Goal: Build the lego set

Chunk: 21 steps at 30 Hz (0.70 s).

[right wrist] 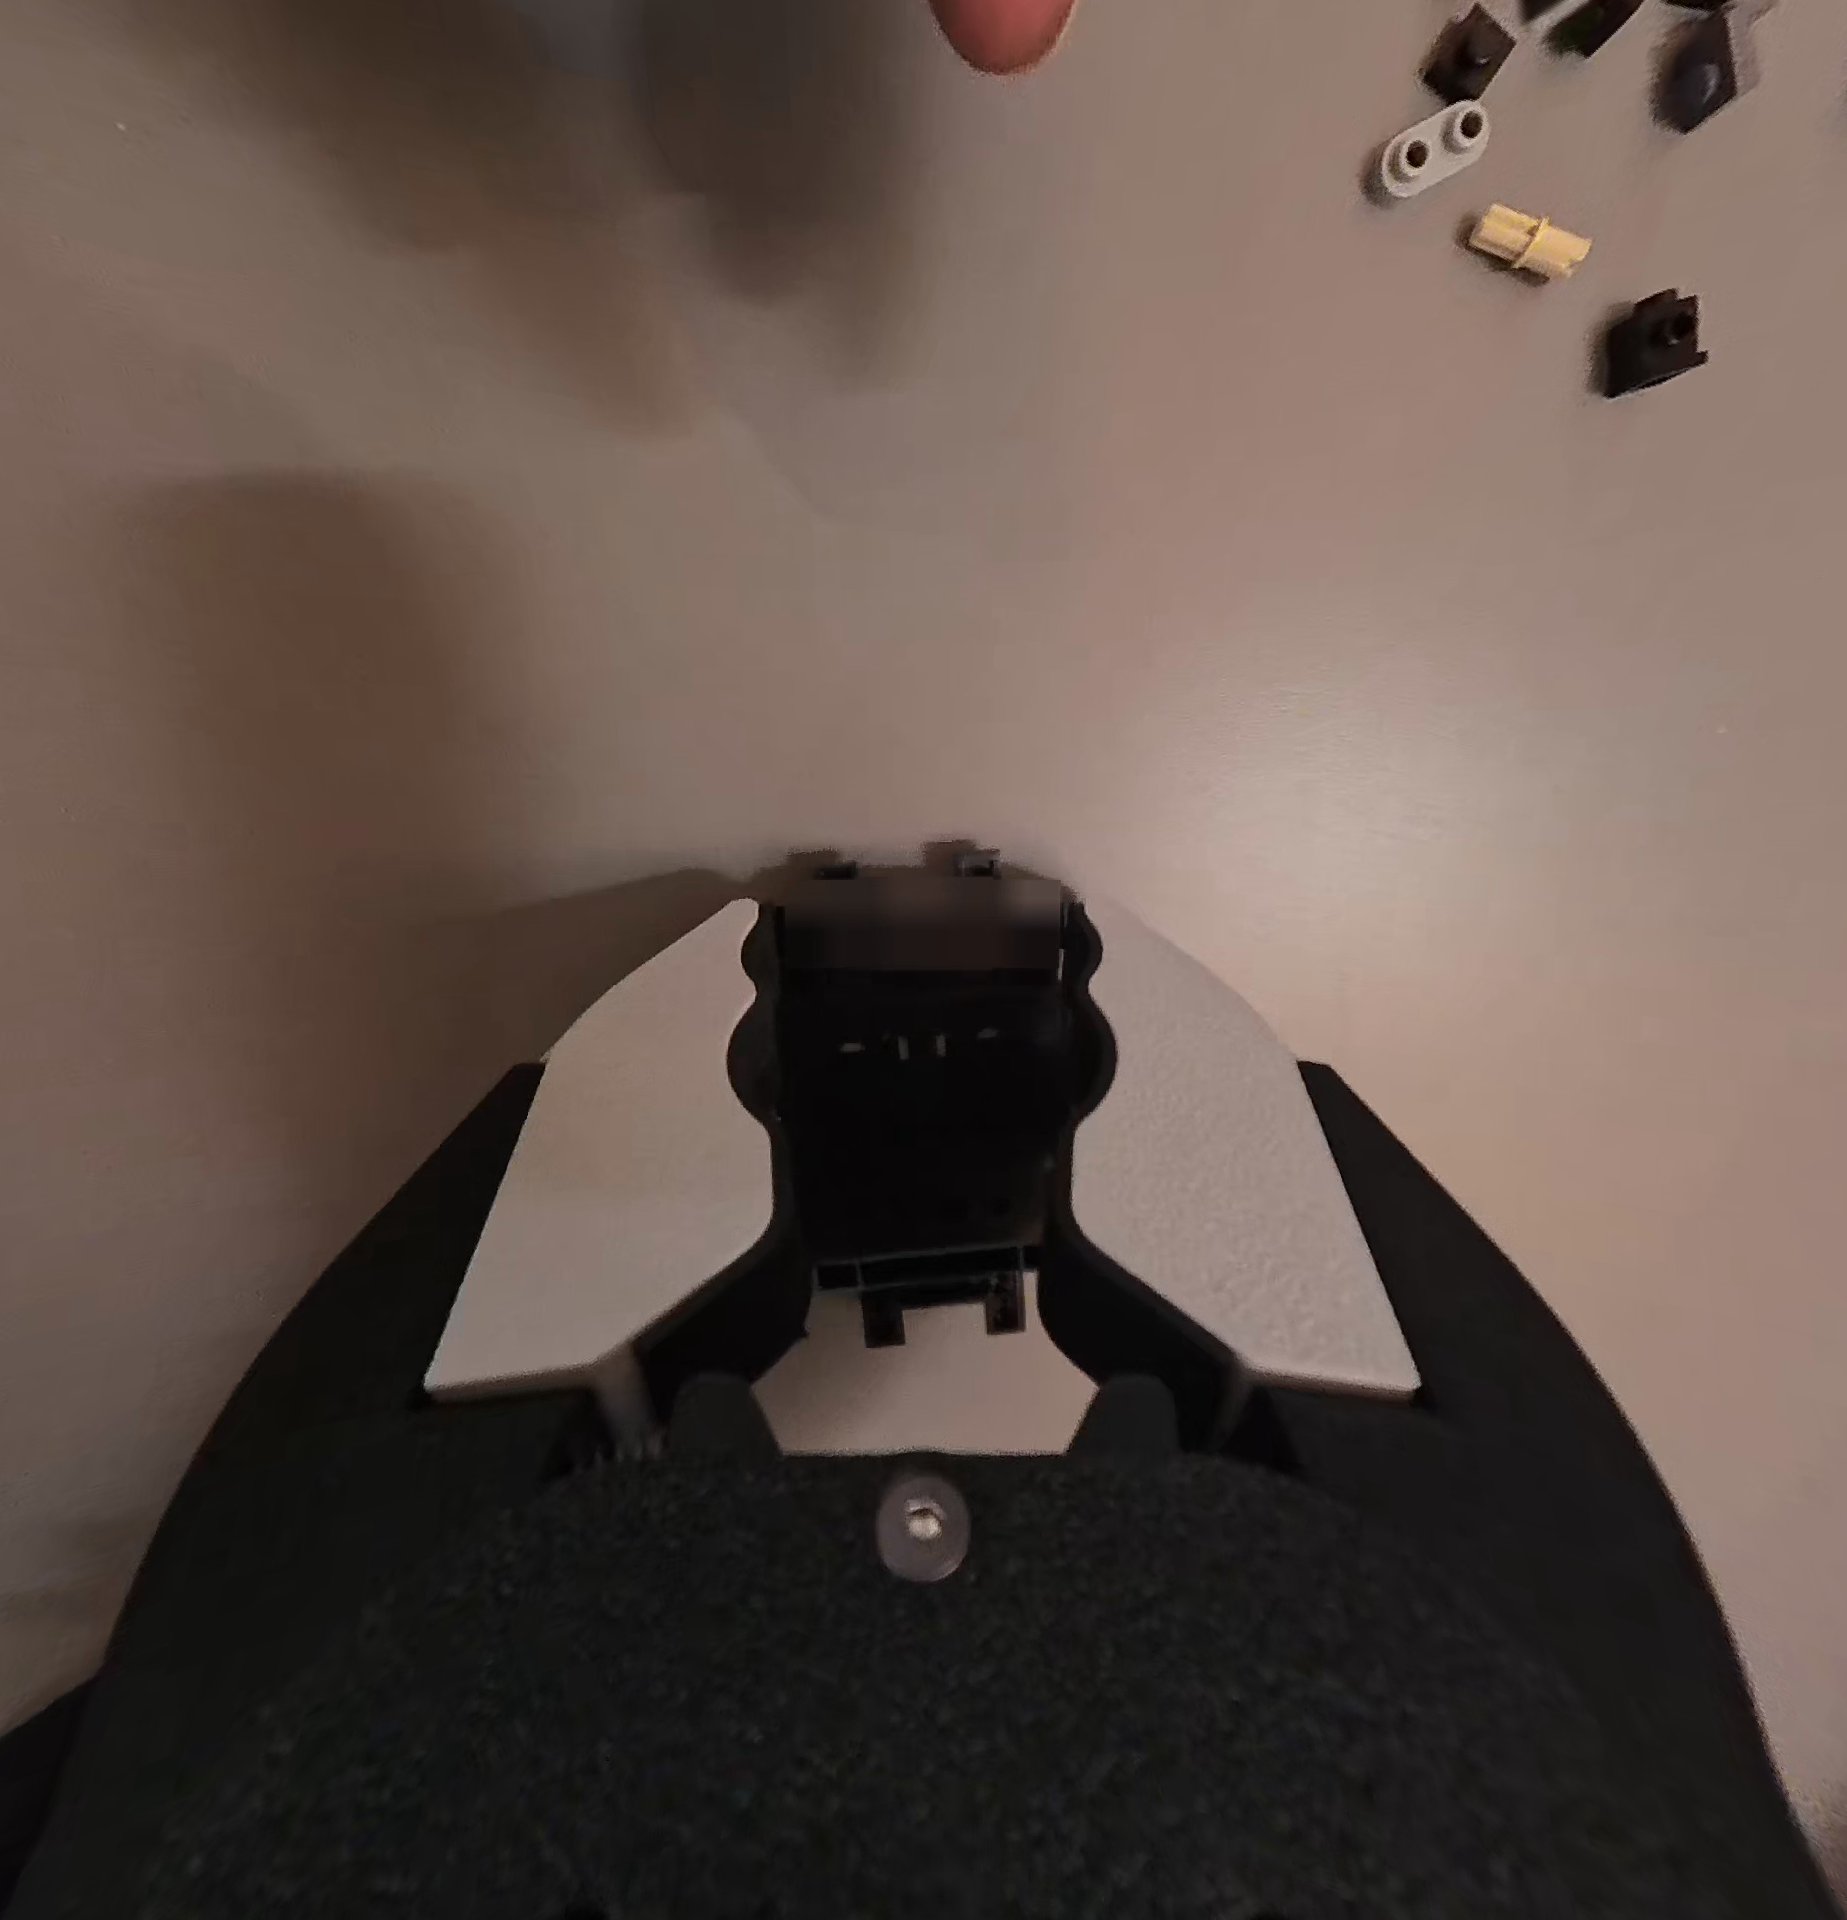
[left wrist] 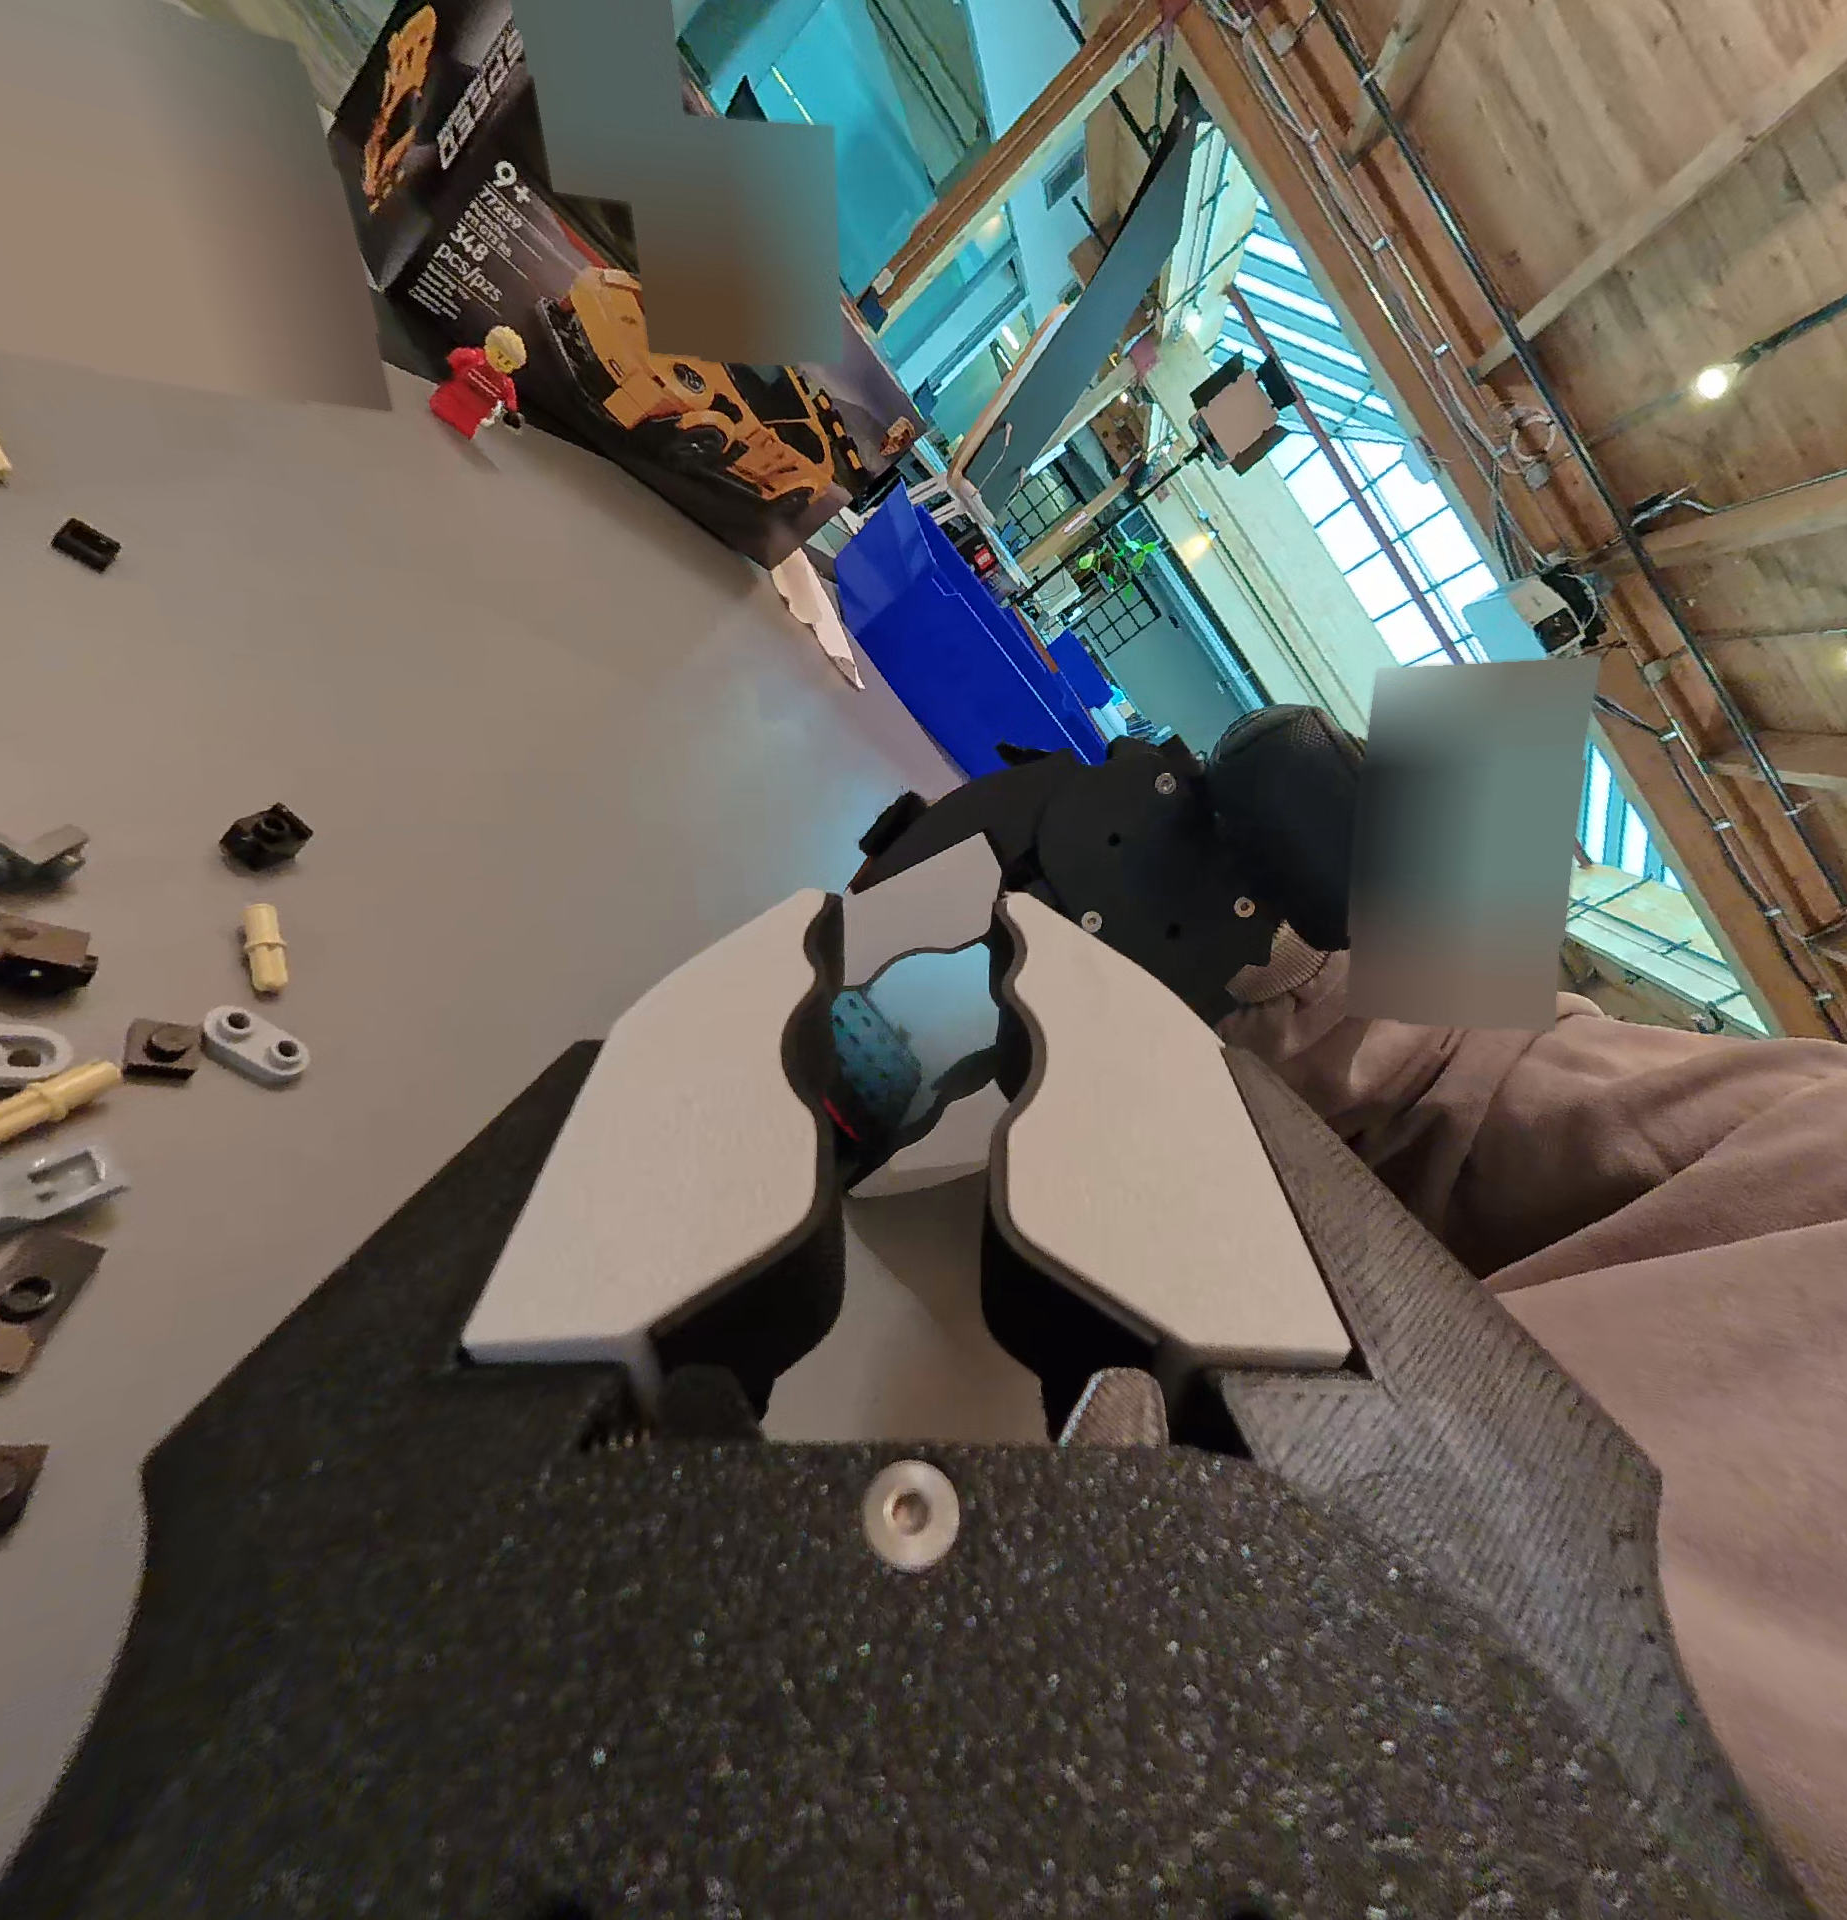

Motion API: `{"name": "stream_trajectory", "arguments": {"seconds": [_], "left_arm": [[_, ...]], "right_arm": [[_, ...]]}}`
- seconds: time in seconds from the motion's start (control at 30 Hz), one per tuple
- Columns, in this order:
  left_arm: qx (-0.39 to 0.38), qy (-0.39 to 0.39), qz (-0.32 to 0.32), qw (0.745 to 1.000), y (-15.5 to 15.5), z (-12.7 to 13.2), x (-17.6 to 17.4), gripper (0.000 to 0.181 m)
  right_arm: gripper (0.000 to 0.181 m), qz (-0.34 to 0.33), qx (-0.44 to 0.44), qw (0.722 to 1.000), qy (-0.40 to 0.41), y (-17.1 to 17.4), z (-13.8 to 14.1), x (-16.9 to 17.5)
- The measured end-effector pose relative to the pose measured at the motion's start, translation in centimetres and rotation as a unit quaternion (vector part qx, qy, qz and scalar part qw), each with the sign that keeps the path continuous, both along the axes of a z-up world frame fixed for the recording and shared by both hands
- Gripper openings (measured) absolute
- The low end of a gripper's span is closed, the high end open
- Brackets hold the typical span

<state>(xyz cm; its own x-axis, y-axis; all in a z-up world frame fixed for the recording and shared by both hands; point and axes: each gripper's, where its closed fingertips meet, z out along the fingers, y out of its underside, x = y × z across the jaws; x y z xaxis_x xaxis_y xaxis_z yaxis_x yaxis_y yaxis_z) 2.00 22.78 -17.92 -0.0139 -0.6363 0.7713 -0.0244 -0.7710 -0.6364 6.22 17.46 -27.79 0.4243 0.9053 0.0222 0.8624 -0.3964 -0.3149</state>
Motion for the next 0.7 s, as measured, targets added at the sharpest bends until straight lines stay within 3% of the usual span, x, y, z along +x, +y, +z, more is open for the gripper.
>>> {"name": "stream_trajectory", "arguments": {"seconds": [0.47, 0.7], "left_arm": [[0.003, 0.021, -0.028, 0.999, -1.0, -0.9, 0.5, 0.026], [0.004, 0.027, -0.027, 0.999, -1.0, -1.1, 0.5, 0.025]], "right_arm": [[0.056, 0.020, -0.011, 1.000, 0.000, -0.7, 0.1, 0.5], [0.056, 0.003, 0.040, 0.999, 0.028, -0.5, 2.1, -0.3]]}}
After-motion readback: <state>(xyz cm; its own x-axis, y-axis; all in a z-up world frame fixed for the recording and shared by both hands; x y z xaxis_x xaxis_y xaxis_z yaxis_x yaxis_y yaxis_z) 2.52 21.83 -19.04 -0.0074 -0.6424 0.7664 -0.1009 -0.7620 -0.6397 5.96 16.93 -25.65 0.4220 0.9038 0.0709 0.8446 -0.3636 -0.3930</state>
